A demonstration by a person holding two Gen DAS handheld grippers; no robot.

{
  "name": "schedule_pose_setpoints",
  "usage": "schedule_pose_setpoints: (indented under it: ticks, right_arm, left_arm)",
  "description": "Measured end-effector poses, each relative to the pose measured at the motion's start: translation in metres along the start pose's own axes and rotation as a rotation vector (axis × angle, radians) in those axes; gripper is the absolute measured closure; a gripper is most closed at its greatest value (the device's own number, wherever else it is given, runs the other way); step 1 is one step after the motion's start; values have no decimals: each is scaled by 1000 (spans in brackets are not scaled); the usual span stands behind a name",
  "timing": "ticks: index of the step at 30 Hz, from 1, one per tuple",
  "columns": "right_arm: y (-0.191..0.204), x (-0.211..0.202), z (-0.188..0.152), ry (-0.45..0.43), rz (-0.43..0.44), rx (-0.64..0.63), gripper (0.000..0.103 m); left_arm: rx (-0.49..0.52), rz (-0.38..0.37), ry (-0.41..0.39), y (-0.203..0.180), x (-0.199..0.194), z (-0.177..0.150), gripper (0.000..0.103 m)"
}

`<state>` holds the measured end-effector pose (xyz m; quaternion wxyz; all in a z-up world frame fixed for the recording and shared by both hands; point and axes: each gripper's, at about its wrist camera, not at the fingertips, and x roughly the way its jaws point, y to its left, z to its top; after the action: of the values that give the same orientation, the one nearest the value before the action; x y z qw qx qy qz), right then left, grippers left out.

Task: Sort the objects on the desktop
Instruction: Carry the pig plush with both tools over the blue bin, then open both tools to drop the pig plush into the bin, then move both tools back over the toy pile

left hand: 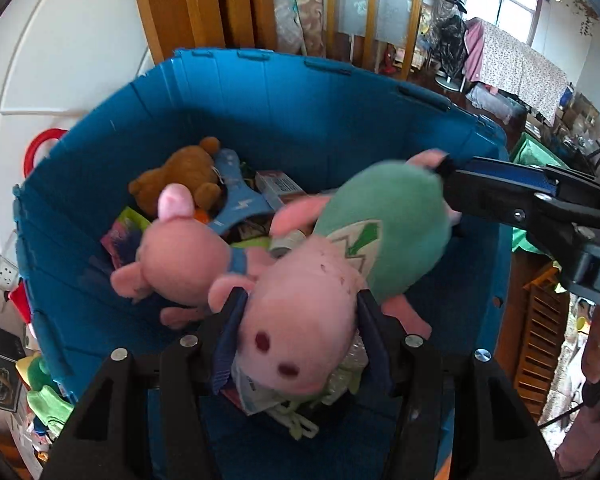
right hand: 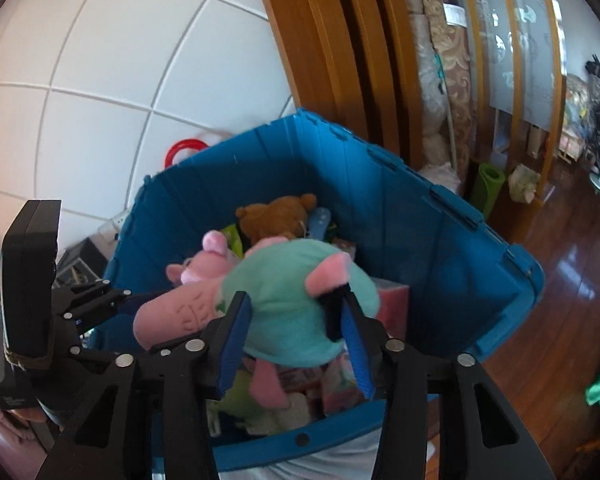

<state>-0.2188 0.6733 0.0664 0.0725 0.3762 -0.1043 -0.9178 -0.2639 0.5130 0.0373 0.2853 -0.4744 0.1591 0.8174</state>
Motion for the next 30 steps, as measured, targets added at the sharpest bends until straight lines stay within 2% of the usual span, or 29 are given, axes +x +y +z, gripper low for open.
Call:
schedule_pose_setpoints:
  ticks: [2, 6, 11, 16, 19, 21, 23, 25, 27, 30]
  right_arm:
    - [-8, 8, 0, 45, 10, 8, 66]
    - [-8, 19, -5, 93, -53, -21, 66]
    - [-8, 25, -9, 112, -107, -44, 66]
    - [-4, 32, -8, 116, -179, -75, 65]
    - [4, 30, -10, 103, -201, -93, 56]
    - [12, 24, -11, 83, -226, -111, 38]
    - [23, 17, -13, 55, -254, -139, 27]
    - [35, 10, -16, 30, -269, -164, 16]
    - [48, 3, -17, 3, -280, -185, 4]
    - [71, -4, -20, -40, -279, -213, 0]
  left_arm:
    - [8, 4, 26, -13, 2, 4, 49]
    - [27, 49, 25, -24, -3, 0, 49]
    - [7, 48, 24, -19, -10, -6, 49]
    - [-19, 57, -14, -9, -23, -13, 49]
    - [-21, 82, -65, -6, -39, -23, 49]
    - [-36, 85, -104, 0, -52, -32, 49]
    - [-58, 96, -147, 7, -67, -42, 48]
    - [-82, 136, -204, 16, -82, -55, 40]
    - [-110, 184, -270, 26, -98, -71, 38]
    - [-164, 242, -350, 48, -120, -97, 37]
